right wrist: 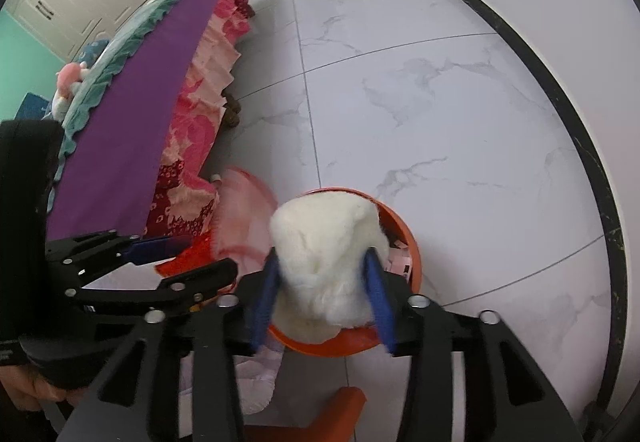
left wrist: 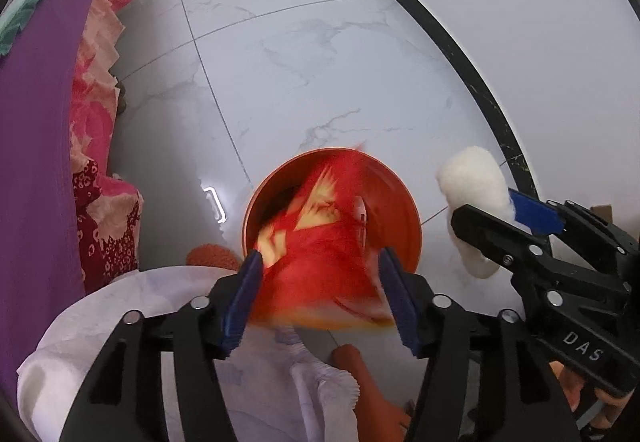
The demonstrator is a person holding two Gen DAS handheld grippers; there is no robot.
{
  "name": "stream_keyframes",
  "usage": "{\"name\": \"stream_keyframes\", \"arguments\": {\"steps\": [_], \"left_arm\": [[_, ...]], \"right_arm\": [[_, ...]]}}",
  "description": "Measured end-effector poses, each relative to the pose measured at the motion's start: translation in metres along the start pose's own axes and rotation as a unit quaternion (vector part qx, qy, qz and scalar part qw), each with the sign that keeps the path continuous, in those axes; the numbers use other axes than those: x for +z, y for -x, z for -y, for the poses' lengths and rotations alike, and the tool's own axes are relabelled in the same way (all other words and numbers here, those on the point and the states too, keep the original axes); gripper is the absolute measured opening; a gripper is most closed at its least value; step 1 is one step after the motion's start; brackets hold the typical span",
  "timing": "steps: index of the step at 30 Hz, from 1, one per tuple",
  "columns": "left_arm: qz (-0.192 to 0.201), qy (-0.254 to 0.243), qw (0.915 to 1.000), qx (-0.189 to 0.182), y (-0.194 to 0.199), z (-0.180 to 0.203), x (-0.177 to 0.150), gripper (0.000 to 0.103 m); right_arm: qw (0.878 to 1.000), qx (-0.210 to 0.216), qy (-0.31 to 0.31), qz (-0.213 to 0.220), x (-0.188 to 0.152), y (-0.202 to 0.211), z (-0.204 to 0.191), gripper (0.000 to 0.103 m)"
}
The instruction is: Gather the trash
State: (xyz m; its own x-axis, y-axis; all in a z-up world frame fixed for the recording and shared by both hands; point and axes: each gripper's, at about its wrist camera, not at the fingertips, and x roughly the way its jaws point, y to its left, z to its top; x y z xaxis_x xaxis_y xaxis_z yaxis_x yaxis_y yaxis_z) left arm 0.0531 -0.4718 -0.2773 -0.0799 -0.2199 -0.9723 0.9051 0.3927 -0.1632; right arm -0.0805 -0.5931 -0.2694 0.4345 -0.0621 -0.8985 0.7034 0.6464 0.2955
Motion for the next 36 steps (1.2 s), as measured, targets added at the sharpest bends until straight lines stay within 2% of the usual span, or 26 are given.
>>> {"name": "stream_keyframes", "arguments": {"steps": [6, 9, 10, 15, 30, 36], "left_arm": [[-0.004, -0.001, 1.0, 0.001, -0.003, 0.002, 0.0, 0.066], [-0.001, -0.009, 1.0, -0.003, -0.002, 0.005, -0.001, 0.083], [0.001, -0.013, 0.9999, -0.006, -0.001, 0.005, -0.001, 0.083], [0.011, -0.031, 0.9995, -0.002, 0.005, 0.01, -0.002, 0.083], [0.033, -0.013, 0.9993, 0.012, 0.022, -0.002, -0.004, 0.083], [0.073, -0.006, 0.9971, 0.018, 0.054, -0.003, -0.008, 0.083]], "right_arm": [[1.0, 0.001, -0.006, 0.003, 0.003, 0.0, 0.004, 0.057], [1.0, 0.007, -0.01, 0.005, 0.006, 0.001, 0.004, 0.069], [1.0, 0.007, -0.009, 0.006, 0.006, 0.002, 0.003, 0.073], [1.0, 0.011, -0.001, 0.009, 0.008, 0.005, -0.004, 0.073], [1.0, 0.011, 0.007, 0.028, 0.01, 0.024, -0.02, 0.073], [0.998, 0.022, 0.019, 0.059, 0.014, 0.052, -0.036, 0.073]]}}
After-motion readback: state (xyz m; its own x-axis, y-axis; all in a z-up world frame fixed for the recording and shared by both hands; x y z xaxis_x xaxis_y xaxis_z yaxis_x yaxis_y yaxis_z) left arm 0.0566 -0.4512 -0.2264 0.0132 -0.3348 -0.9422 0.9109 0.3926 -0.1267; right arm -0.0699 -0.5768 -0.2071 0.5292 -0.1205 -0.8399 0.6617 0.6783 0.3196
